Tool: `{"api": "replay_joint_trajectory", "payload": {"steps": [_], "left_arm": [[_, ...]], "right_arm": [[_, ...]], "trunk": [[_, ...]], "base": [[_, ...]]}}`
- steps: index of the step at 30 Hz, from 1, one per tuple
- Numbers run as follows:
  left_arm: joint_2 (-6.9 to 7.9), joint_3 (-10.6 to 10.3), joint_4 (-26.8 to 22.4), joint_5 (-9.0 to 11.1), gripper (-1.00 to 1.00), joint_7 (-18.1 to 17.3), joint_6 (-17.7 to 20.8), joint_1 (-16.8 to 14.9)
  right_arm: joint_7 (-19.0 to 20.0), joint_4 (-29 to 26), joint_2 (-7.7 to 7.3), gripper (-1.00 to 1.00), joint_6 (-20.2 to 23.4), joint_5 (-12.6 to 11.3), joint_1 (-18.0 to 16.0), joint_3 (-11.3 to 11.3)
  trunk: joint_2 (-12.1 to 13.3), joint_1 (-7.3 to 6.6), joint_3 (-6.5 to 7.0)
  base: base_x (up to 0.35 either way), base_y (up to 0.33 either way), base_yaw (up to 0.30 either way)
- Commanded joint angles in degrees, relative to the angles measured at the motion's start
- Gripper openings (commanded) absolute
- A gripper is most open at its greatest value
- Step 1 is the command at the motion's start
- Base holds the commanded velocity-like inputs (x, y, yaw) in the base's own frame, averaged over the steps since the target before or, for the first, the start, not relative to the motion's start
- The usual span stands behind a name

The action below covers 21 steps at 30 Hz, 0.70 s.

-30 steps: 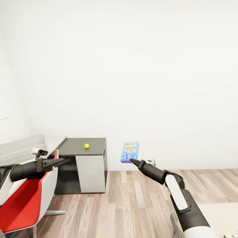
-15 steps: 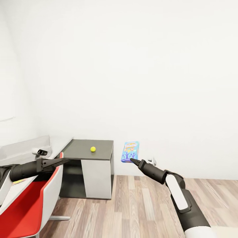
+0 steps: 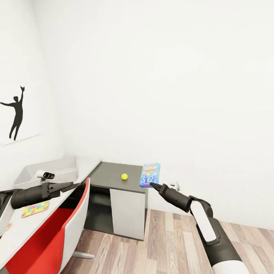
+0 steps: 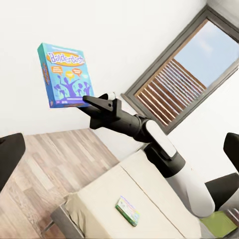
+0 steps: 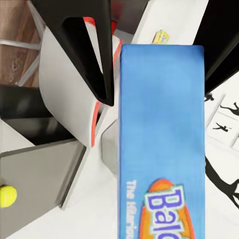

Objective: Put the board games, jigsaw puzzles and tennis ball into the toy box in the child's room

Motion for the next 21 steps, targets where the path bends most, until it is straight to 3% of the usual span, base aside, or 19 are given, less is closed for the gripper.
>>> {"api": "replay_joint_trajectory", "payload": {"steps": [1,11,21], "left_arm": [[-0.02,0.0,0.0,0.0,1.00,-0.2,0.6,0.0],[-0.04,0.0,0.0,0.0,1.00,-0.2,0.6,0.0],[-0.08,0.0,0.0,0.0,1.00,-0.1,0.6,0.0]], "right_arm": [[0.1,0.0,-0.01,-1.00,0.3,-0.3,0.0,-0.1],[0.1,0.0,-0.02,-1.00,0.4,-0.3,0.0,-0.1],[0.3,-0.3,-0.03,-1.00,0.3,-0.3,0.0,-0.2]], "trunk": [[0.0,0.05,-0.02],[0.0,0.05,-0.23],[0.0,0.05,-0.75]], "base": [[0.329,0.081,0.293],[0.328,0.098,0.273],[0.328,0.100,0.174]]}}
